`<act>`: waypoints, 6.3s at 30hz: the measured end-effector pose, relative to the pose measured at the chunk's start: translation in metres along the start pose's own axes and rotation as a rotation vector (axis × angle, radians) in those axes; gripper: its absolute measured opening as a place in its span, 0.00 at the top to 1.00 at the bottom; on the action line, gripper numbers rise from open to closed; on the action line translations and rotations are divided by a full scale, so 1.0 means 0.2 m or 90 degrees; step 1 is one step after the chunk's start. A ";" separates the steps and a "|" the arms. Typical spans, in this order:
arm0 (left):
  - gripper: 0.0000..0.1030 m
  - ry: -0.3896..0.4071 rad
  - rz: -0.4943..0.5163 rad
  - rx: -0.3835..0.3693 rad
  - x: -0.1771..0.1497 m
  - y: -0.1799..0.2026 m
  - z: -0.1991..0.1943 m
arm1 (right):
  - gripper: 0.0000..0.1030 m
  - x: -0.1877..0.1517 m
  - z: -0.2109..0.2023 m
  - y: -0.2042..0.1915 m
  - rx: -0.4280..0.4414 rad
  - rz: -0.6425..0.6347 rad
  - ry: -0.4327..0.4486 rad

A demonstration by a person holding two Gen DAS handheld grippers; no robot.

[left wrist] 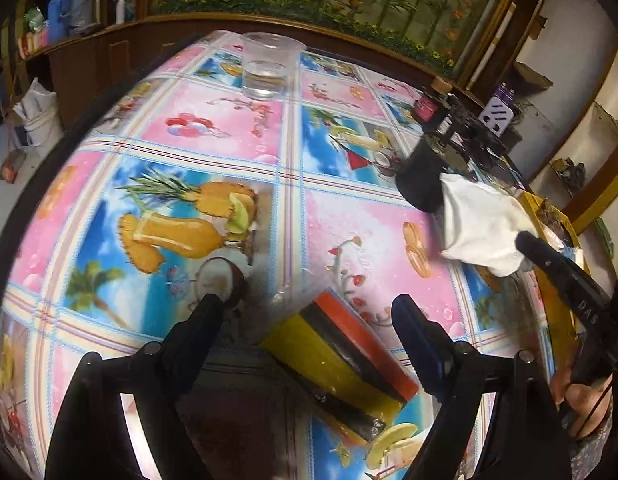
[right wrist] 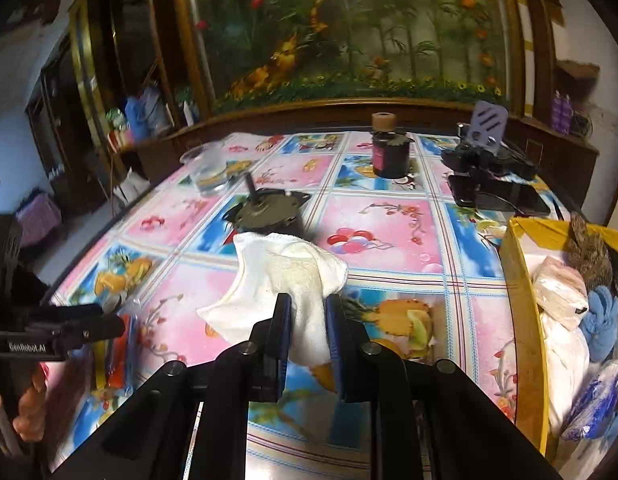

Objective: Organize soft objects

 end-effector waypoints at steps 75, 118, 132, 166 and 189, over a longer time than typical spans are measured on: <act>0.69 0.082 0.139 0.023 -0.12 1.16 -0.30 | 0.82 -0.13 -0.95 0.57 0.061 0.191 0.188; 0.35 0.021 0.272 -0.174 -0.17 2.02 0.00 | 0.35 -0.17 -1.31 1.22 -0.177 0.257 0.152; 0.26 0.120 0.199 -0.123 -0.18 1.27 -0.39 | 0.23 -0.13 -1.11 0.46 -0.051 0.125 0.113; 0.25 0.140 0.122 -0.052 -0.27 0.84 -0.38 | 0.15 -0.25 -0.80 0.08 -0.023 0.070 0.019; 0.20 0.202 0.169 0.029 -0.33 0.95 -0.38 | 0.12 -0.30 -0.88 0.29 -0.116 0.101 0.039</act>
Point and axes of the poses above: each gripper's, at about its wrist camera, not at the fingertips, and z roughly the way its jaws point, y to its right, x to its top, the point moved 7 cm from there along z, roughly the way its jaws point, and after that the axes turned 6 degrees about x, right-handed, at the moved point
